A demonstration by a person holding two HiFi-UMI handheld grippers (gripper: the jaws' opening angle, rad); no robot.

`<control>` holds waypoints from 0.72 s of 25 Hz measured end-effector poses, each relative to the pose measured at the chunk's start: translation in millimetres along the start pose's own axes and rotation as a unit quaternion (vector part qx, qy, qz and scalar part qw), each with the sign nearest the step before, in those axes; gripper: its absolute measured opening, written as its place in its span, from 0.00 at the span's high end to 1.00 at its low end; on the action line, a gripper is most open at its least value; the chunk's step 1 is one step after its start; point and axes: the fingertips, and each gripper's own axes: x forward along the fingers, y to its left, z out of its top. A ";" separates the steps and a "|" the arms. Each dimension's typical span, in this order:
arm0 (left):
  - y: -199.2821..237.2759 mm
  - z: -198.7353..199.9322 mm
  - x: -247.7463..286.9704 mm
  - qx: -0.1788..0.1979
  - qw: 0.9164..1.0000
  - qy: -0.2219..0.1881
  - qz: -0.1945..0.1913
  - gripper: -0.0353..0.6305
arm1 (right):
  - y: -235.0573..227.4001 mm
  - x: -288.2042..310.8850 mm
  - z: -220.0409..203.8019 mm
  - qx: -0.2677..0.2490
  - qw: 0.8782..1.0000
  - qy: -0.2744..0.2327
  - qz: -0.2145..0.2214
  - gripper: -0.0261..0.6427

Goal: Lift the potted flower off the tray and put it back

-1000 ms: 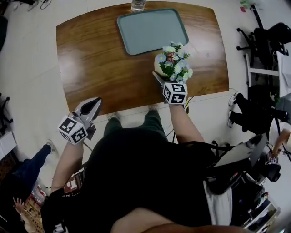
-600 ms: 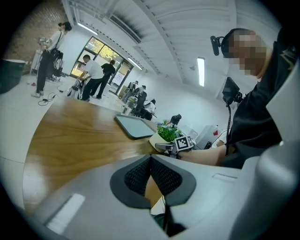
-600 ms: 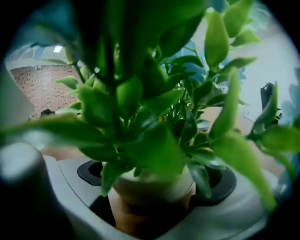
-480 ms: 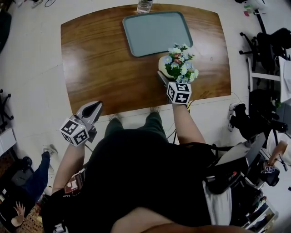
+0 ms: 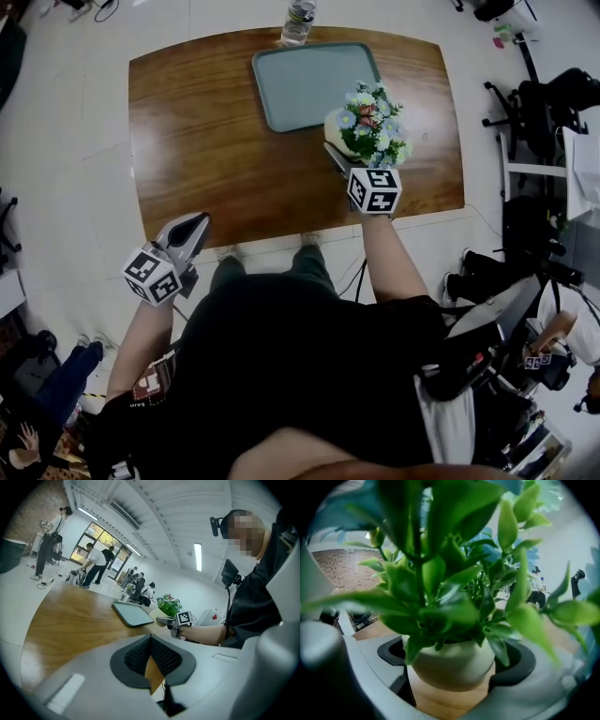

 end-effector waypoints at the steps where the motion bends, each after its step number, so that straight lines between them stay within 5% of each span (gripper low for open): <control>1: 0.4 0.1 -1.6 0.000 1.000 -0.001 0.001 0.95 | -3.4 5.2 8.3 -0.003 1.000 -0.003 0.000 0.16; 11: 18.3 3.1 -29.4 -0.014 0.999 -0.015 0.036 0.95 | -24.9 87.9 56.9 -0.052 0.998 0.020 0.004 0.16; 18: 32.0 0.8 -42.5 -0.019 0.998 -0.018 0.050 0.95 | -25.9 151.5 25.8 -0.071 0.992 0.102 0.014 0.16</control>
